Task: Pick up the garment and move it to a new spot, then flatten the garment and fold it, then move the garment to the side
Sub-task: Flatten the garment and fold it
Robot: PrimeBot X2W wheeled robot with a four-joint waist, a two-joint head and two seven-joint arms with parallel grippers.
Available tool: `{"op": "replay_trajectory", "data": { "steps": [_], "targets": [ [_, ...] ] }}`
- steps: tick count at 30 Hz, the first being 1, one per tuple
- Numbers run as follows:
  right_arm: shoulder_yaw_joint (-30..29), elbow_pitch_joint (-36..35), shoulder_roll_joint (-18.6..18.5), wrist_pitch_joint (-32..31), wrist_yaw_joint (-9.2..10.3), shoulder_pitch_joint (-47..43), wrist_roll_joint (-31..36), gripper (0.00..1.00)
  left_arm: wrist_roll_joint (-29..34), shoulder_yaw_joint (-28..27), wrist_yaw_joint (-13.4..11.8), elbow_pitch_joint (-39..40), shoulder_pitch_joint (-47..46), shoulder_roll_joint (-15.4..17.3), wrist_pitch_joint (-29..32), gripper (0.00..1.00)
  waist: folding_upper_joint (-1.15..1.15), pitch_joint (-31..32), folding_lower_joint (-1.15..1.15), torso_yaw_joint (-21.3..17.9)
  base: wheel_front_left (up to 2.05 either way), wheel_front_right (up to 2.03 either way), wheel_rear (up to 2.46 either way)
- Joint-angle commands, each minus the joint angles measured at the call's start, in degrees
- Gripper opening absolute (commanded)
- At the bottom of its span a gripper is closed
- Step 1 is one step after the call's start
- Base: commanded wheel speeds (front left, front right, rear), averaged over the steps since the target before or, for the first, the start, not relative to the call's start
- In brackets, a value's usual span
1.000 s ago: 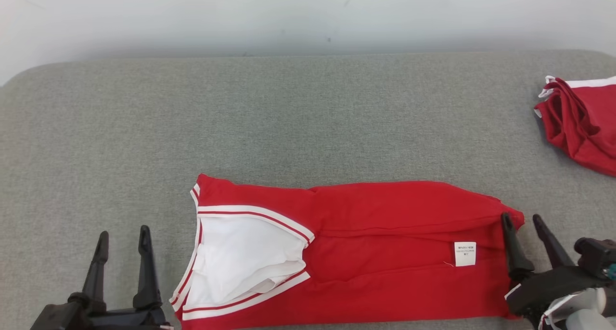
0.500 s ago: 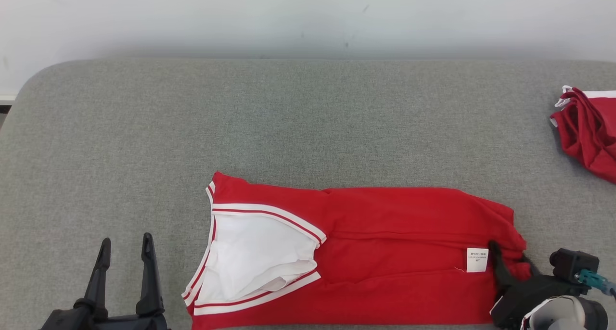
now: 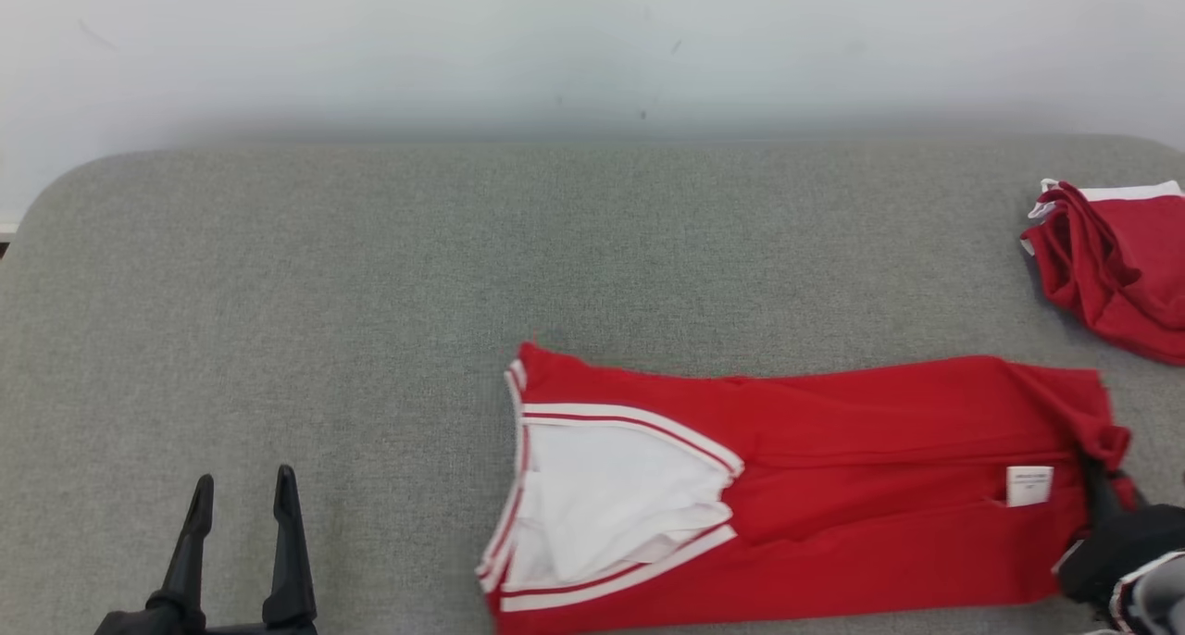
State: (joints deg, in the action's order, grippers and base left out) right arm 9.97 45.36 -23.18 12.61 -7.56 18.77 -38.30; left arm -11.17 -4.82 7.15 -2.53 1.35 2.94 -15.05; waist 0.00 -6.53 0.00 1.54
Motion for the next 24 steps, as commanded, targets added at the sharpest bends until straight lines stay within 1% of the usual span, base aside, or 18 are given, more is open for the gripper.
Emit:
{"op": "replay_trajectory", "data": {
  "steps": [1, 5, 9, 13, 18, 20, 21, 24],
  "targets": [
    [-0.68, 0.50, -1.29, 0.14, 0.18, 0.27, -0.11, 0.00, 0.06, -0.19, 0.31, -0.12, 1.24, -0.06, -0.16, 1.00, 0.00, 0.73, 0.00, -0.30, 0.00, 0.00, 0.00],
    [-2.07, 1.11, -4.40, -0.53, 0.18, 1.00, -0.01, 0.00, 0.04, -0.35, 0.33, -0.20, 1.71, -0.07, -0.16, 1.00, 0.00, 1.69, 0.00, -0.74, 0.00, 0.00, 0.00],
    [-1.68, 0.01, -4.57, -1.74, 0.18, 1.13, 1.11, 0.00, -0.31, -0.19, -0.03, -0.17, 2.30, -0.07, -0.16, 1.00, 0.00, 2.24, 0.00, -1.29, 0.00, 0.00, 0.00],
    [0.15, -3.73, -2.12, -2.85, 0.17, 0.60, 1.91, 0.00, -0.73, 0.12, -0.44, -0.05, 2.37, -0.06, -0.16, 1.00, 0.00, 2.51, 0.00, -1.78, 0.00, 0.00, 0.00],
    [2.83, -10.75, 1.86, -4.59, 0.18, -0.60, 2.97, 0.00, -0.82, 0.64, -0.56, -0.14, 2.53, -0.06, -0.16, 1.00, 0.00, 2.54, 0.00, -2.02, 0.00, 0.00, 0.00],
    [4.26, -13.74, 3.66, -5.51, 0.18, -1.34, 3.74, 0.00, -0.93, 0.84, -0.56, -0.27, 2.37, -0.07, -0.16, 1.00, 0.00, 2.50, 0.00, -1.96, 0.00, 0.00, 0.00],
    [6.28, -16.65, 5.55, -6.74, 0.18, -2.12, 4.40, 0.00, -0.91, 1.20, -0.64, -0.48, 2.07, -0.06, -0.16, 1.00, 0.00, 2.42, 0.00, -1.71, 0.00, 0.00, 0.00],
    [7.83, -20.33, 8.09, -7.84, 0.18, -2.38, 5.47, 0.00, -0.98, 1.73, -0.78, -0.85, 1.50, -0.06, -0.16, 1.00, 0.00, 2.30, 0.00, -1.22, 0.00, 0.00, 0.00]
  ]
}}
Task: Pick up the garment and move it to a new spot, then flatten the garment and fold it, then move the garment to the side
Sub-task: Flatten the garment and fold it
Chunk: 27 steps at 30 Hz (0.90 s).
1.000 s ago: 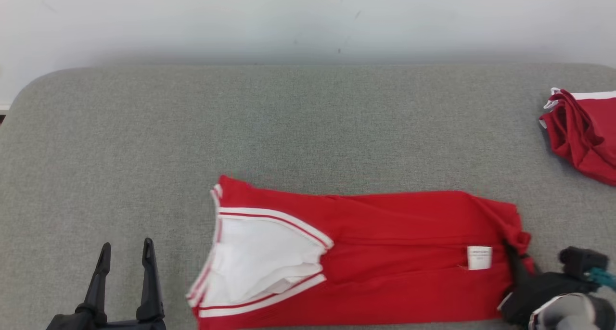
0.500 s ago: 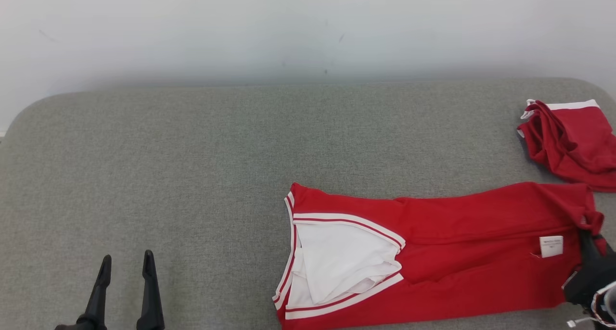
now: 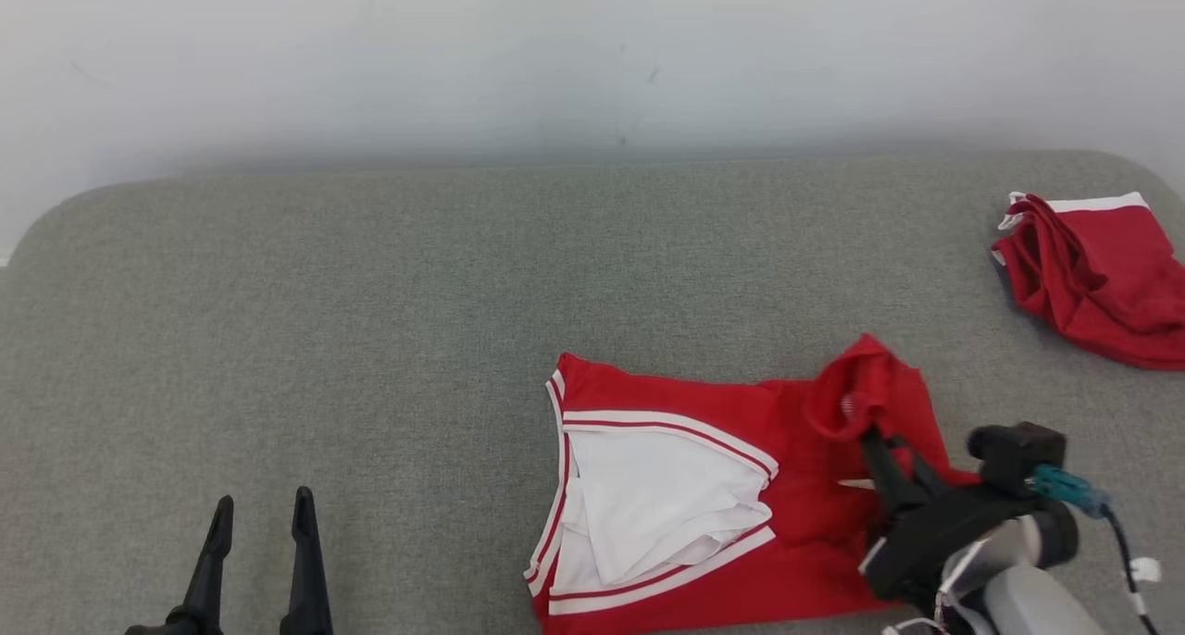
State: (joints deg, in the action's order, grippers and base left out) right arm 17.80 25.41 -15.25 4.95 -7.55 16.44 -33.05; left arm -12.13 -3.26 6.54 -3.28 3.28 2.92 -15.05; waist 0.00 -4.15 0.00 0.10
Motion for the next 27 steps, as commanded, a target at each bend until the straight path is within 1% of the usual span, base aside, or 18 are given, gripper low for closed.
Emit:
{"op": "replay_trajectory", "data": {
  "steps": [1, 6, 8, 11, 17, 22, 26, 27],
  "targets": [
    [0.44, -1.26, 1.28, -0.48, 0.16, -0.10, 0.39, 0.00, -0.09, 0.36, -0.24, -0.19, -0.58, -0.04, -0.16, 1.00, 0.00, -0.14, 0.00, 0.41, 0.00, 0.00, 0.00],
    [3.23, -3.23, 6.41, -1.72, 0.16, 0.78, 1.71, 0.00, -0.40, 1.46, -0.41, -0.77, -1.13, -0.04, -0.16, 1.00, 0.00, -0.56, 0.00, 1.59, 0.00, 0.00, 0.00],
    [4.22, -2.97, 8.37, -1.67, 0.16, 1.31, 1.74, 0.00, -0.46, 1.82, -0.41, -1.00, -1.19, -0.02, -0.16, 1.00, 0.00, -0.77, 0.00, 2.15, 0.00, 0.00, 0.00],
    [6.05, -1.70, 10.35, -1.47, 0.16, 2.03, 1.59, 0.00, -0.60, 2.25, -0.36, -1.29, -1.58, -0.04, -0.16, 1.00, 0.00, -1.10, 0.00, 3.04, 0.00, 0.00, 0.00],
    [8.76, 0.94, 11.94, -0.49, 0.16, 4.20, 0.73, 0.00, -0.70, 2.52, -0.25, -1.90, -2.16, -0.04, -0.16, 1.00, 0.00, -1.67, 0.00, 4.35, 0.00, 0.00, 0.00],
    [10.48, 4.93, 12.36, 1.51, 0.16, 6.43, 0.20, 0.00, -1.00, 2.60, -0.34, -2.28, -2.50, -0.04, -0.16, 1.00, 0.00, -2.05, 0.00, 5.28, 0.00, 0.00, 0.00],
    [12.55, 7.46, 12.35, 3.85, 0.16, 7.99, -1.73, 0.00, -1.15, 3.01, -0.74, -2.52, -3.12, -0.04, -0.16, 1.00, 0.00, -2.18, 0.00, 5.64, 0.00, 0.00, 0.00],
    [13.03, 8.31, 12.35, 4.31, 0.16, 8.30, -2.03, 0.15, -1.18, 3.13, -0.86, -2.59, -3.18, -0.04, -0.16, 1.00, 0.00, -2.18, 0.00, 5.66, 0.00, 0.00, 0.00]
  ]
}}
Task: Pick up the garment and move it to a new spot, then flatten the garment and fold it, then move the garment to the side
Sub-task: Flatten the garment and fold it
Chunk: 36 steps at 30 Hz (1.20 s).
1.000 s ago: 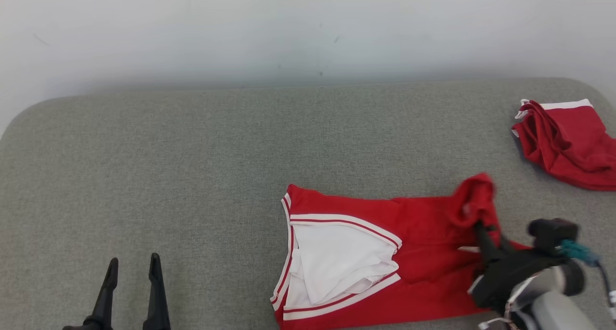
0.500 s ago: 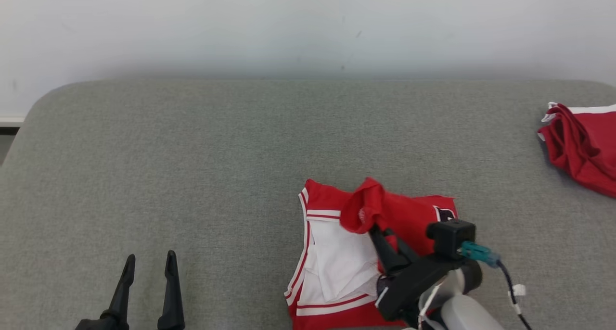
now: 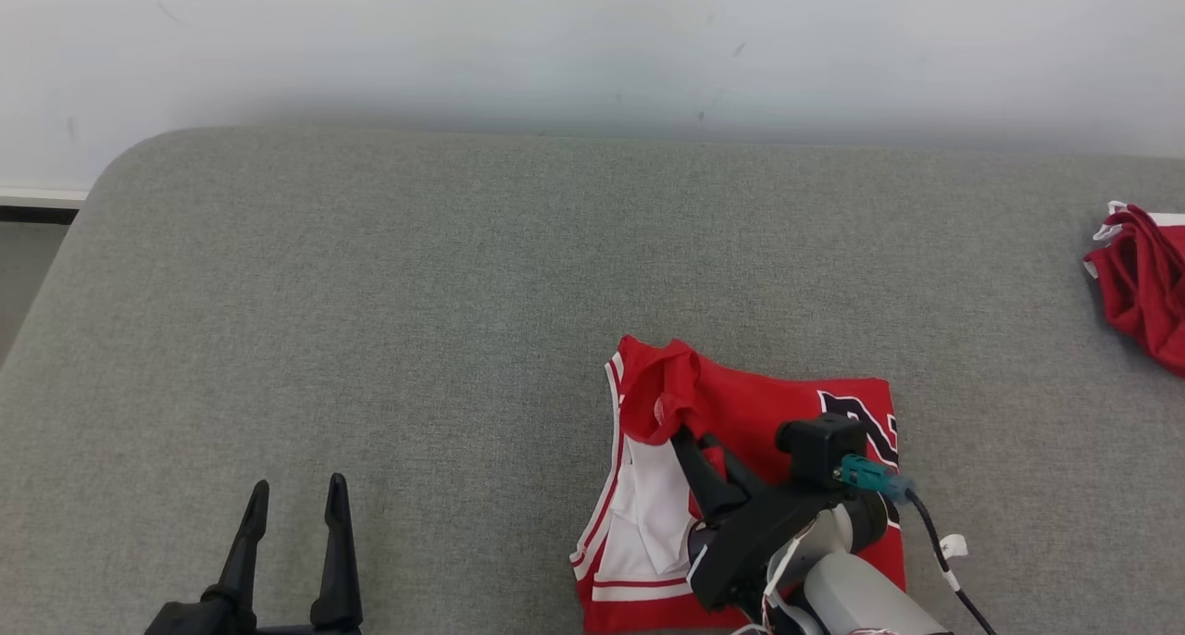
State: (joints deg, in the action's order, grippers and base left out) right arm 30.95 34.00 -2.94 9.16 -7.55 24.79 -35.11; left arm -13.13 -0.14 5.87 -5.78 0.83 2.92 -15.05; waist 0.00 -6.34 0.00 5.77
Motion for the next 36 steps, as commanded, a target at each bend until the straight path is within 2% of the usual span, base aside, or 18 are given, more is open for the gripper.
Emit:
{"op": "replay_trajectory", "data": {
  "steps": [1, 2, 3, 9, 11, 18, 23, 29, 36],
  "targets": [
    [0.62, 0.56, 0.04, 0.22, 0.16, 0.32, -0.20, 0.40, -0.24, 0.10, -0.23, -0.17, -0.82, -0.04, -0.16, 1.00, 0.00, 0.01, 0.00, 0.00, 0.00, 0.00, 0.00],
    [1.30, 1.09, 0.09, 0.61, 0.16, 0.78, -0.76, 0.96, -0.29, 0.16, -0.27, -0.22, -0.87, -0.03, -0.16, 1.00, 0.00, 0.03, 0.00, -0.03, 0.00, 0.00, 0.00],
    [1.65, 1.27, 0.07, 1.31, 0.16, 1.32, -1.08, 1.00, -0.34, 0.20, -0.34, -0.30, -0.89, -0.03, -0.16, 1.00, 0.00, 0.05, 0.00, -0.10, 0.00, 0.00, 0.00],
    [1.12, 2.78, -0.02, 4.28, 0.16, 3.13, 0.92, 1.00, -0.67, -0.24, -0.55, -0.44, -0.56, -0.03, -0.16, 1.00, 0.00, 0.45, 0.00, -1.43, 0.00, 0.00, 0.00],
    [0.20, 1.85, -1.20, 5.03, 0.16, 3.22, 1.84, 1.00, -0.62, -0.32, -0.46, -0.43, -0.55, -0.02, -0.16, 1.00, 0.00, 0.61, 0.00, -1.89, 0.00, 0.00, 0.00],
    [-6.46, -5.27, -5.89, 6.01, 0.16, -0.11, 5.52, 1.00, 0.25, -1.26, -0.04, 0.14, -0.03, -0.03, -0.16, 1.00, 0.00, 1.37, 0.00, -3.99, 0.00, 0.00, 0.00],
    [-13.23, -13.20, -7.95, 6.01, 0.16, -5.00, 8.95, 1.00, 0.86, -2.18, 0.03, 0.55, 0.39, -0.03, -0.16, 1.00, 0.00, 2.05, 0.00, -5.46, 0.00, 0.00, 0.00],
    [-19.11, -21.02, -8.65, 5.94, 0.17, -11.66, 12.97, 1.00, 1.32, -3.61, 0.05, 1.51, 1.30, -0.04, -0.16, 1.00, 0.00, 3.01, 0.00, -7.09, 0.00, 0.00, 0.00],
    [-22.66, -25.11, -7.78, 5.94, 0.17, -17.65, 15.33, 1.00, 2.13, -4.73, 0.28, 2.15, 1.95, -0.03, -0.16, 1.00, 0.00, 4.04, 0.00, -8.24, 0.00, 0.00, 0.00]
  ]
}}
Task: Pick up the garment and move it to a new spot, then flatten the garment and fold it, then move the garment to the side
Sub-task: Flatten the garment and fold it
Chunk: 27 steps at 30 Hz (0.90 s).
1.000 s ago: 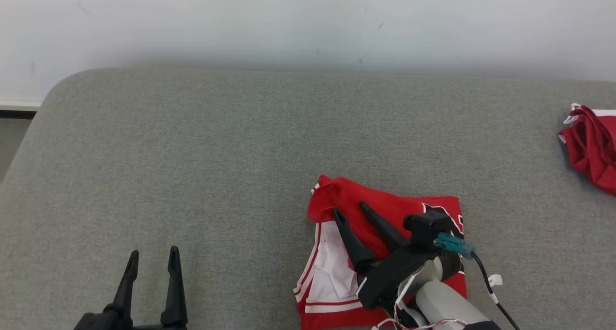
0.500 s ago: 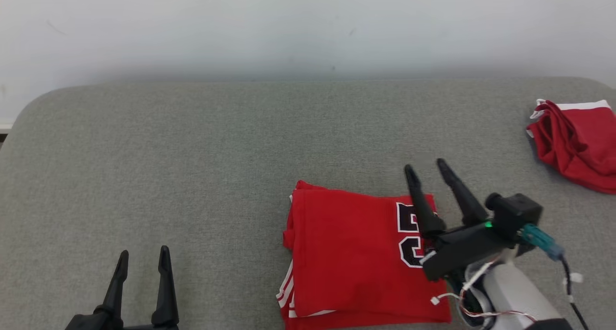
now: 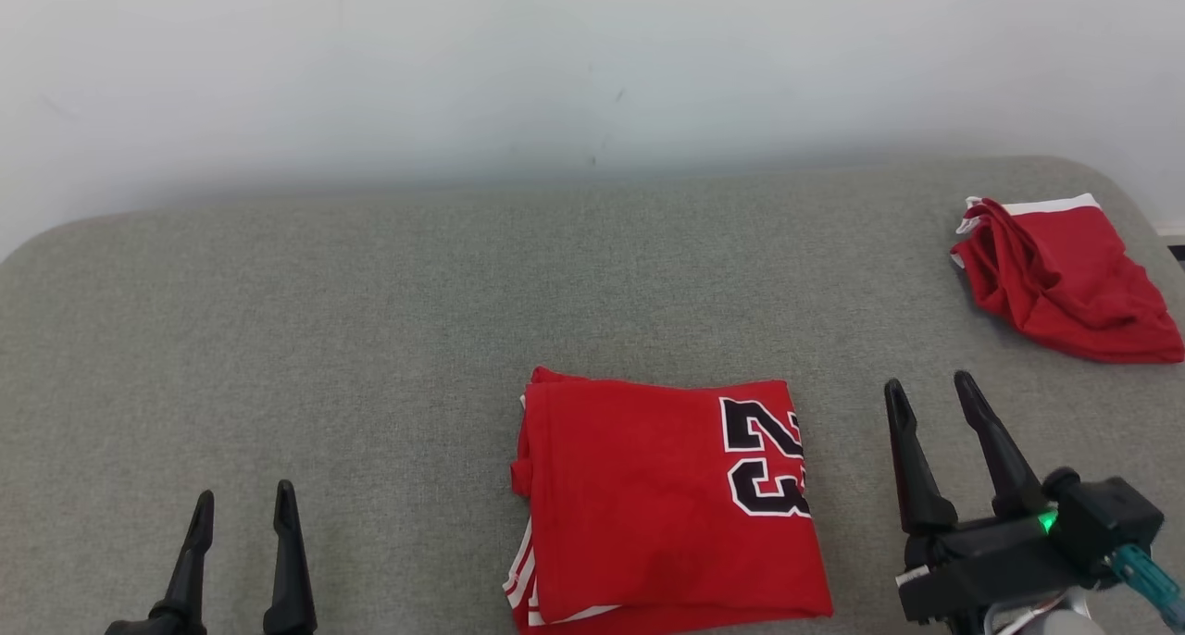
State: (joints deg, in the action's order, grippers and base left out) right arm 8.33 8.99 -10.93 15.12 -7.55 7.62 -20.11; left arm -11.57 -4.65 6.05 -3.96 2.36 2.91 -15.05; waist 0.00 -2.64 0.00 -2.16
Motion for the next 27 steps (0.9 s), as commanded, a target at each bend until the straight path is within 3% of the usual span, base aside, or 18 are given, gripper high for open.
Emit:
{"op": "replay_trajectory", "data": {
  "steps": [1, 11, 27],
  "targets": [
    [-0.61, -0.48, 0.34, -0.02, 0.17, -1.34, 0.58, 1.00, 0.62, -0.32, 0.18, 0.38, 0.67, -0.02, -0.16, 1.00, 0.00, 0.52, 0.00, -0.40, 0.00, 0.00, 0.00],
    [-3.82, -2.84, 1.42, -0.01, 0.17, -7.91, 1.69, 1.00, 2.44, 0.74, 1.00, 1.71, 3.17, 0.42, -0.16, 1.00, 0.00, 2.17, 0.00, -0.64, 0.00, 0.00, 0.00],
    [-5.00, -3.32, 2.59, -0.01, 0.17, -11.04, 2.61, 1.00, 0.85, 3.22, 1.44, 3.84, 5.95, 2.61, -0.16, 1.00, 0.00, 3.64, 0.00, 1.57, 0.00, 0.00, 0.00]
  ]
}}
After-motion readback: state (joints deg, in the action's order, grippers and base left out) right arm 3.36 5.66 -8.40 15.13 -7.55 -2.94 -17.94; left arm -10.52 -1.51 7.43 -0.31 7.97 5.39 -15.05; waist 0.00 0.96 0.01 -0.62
